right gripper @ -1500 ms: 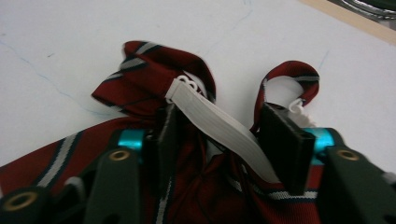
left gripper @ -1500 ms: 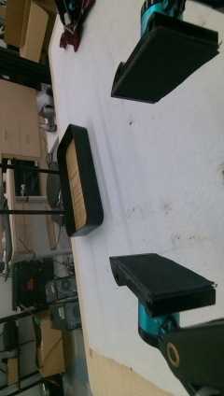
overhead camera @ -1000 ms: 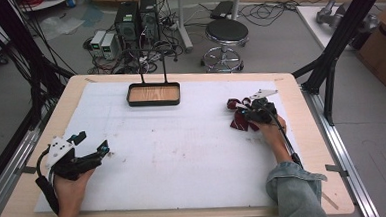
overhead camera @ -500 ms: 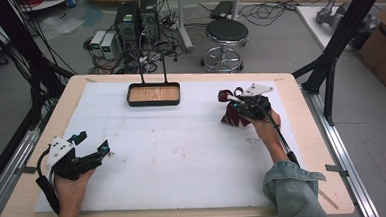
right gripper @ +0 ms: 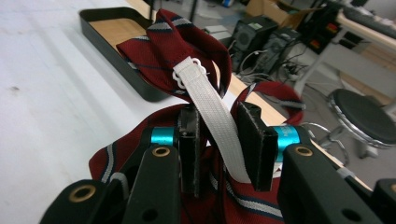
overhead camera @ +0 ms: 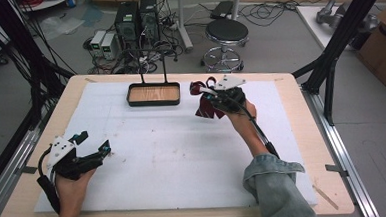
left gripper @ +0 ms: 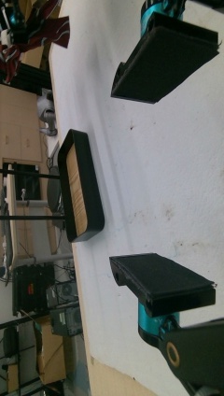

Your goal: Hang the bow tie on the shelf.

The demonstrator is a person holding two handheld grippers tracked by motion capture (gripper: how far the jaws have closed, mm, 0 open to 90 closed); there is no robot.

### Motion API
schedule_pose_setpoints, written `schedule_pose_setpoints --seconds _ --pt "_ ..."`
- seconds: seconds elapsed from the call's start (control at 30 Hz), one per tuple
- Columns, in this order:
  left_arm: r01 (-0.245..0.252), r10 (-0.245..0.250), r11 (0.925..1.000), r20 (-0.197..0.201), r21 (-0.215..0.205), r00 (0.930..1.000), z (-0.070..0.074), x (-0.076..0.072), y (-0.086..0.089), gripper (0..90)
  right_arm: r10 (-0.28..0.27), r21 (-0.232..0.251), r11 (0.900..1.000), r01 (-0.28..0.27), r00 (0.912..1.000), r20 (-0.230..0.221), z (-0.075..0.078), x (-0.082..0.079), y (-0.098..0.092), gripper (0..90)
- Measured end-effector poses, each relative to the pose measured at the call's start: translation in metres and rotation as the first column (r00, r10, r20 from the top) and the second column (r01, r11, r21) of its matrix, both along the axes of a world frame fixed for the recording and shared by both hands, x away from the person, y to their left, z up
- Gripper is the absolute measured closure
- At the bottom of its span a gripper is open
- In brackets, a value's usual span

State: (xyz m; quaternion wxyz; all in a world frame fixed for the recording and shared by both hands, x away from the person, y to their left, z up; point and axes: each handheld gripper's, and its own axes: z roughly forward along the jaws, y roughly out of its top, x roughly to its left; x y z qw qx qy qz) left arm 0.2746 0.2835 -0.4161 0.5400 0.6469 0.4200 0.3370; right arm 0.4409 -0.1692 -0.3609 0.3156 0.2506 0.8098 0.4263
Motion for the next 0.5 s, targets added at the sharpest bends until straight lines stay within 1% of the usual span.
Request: schedule_pose_setpoints --seconds 0.03,0.07,0.1,0.2,0.23,0.27,0.3,0.33,0.37,0.4,0.43,0.47,0.5 --pt "0.0 0.0 1.0 -0.001 0.0 1.0 0.0 0.0 0.0 16.6 0.0 0.0 1.0 0.0 1.0 0.0 0.0 0.0 0.0 70.4" --pt "0.001 -0.001 1.0 0.0 0.0 1.0 0.0 0.0 0.0 16.6 0.011 0.0 1.0 -0.011 0.9999 0.011 0.003 0.0 0.006 70.4" --pt "0.003 -0.003 1.0 -0.001 0.0 1.0 0.0 0.0 0.0 16.6 0.031 -0.006 1.0 -0.03 0.9991 0.029 0.008 0.001 0.017 70.5" --pt "0.006 -0.006 1.0 -0.002 0.0 1.0 -0.001 0.0 0.0 16.6 0.049 -0.019 0.999 -0.048 0.9976 0.049 0.014 0.003 0.032 70.4" --pt "0.007 -0.007 1.0 -0.003 0.0 1.0 -0.001 0.0 0.0 16.6 0.051 -0.02 0.999 -0.05 0.9967 0.063 0.016 0.004 0.037 70.4" --pt "0.008 -0.008 1.0 -0.002 -0.001 1.0 -0.001 0.0 0.0 16.7 0.054 -0.021 0.998 -0.053 0.997 0.056 0.017 0.005 0.041 70.5" --pt "0.009 -0.009 1.0 -0.002 -0.001 1.0 -0.001 0.0 0.0 16.7 0.06 -0.024 0.998 -0.059 0.9963 0.062 0.018 0.006 0.046 70.4" --pt "0.01 -0.01 1.0 -0.003 0.0 0.9999 -0.001 0.0 0.0 16.7 0.06 -0.024 0.998 -0.059 0.9963 0.062 0.018 0.006 0.046 70.4" --pt "0.01 -0.01 1.0 -0.003 0.001 0.9999 -0.001 0.0 0.0 16.8 0.062 -0.021 0.998 -0.061 0.9962 0.06 0.02 0.007 0.05 70.4" --pt "0.009 -0.009 1.0 -0.004 0.001 1.0 -0.001 0.0 0.0 16.8 0.072 -0.019 0.997 -0.071 0.9951 0.067 0.022 0.009 0.058 70.4" --pt "0.009 -0.009 1.0 -0.002 -0.003 1.0 -0.001 0.0 0.001 16.8 0.072 -0.019 0.997 -0.071 0.9951 0.067 0.022 0.009 0.058 70.4" --pt "0.01 -0.01 0.9999 -0.004 -0.004 0.9999 -0.001 0.0 0.001 16.8 0.081 -0.027 0.996 -0.08 0.994 0.072 0.024 0.01 0.063 70.4" --pt "0.01 -0.01 0.9999 -0.003 -0.005 0.9999 -0.001 0.0 0.001 16.7 0.086 -0.024 0.996 -0.084 0.9924 0.088 0.025 0.01 0.068 70.5"
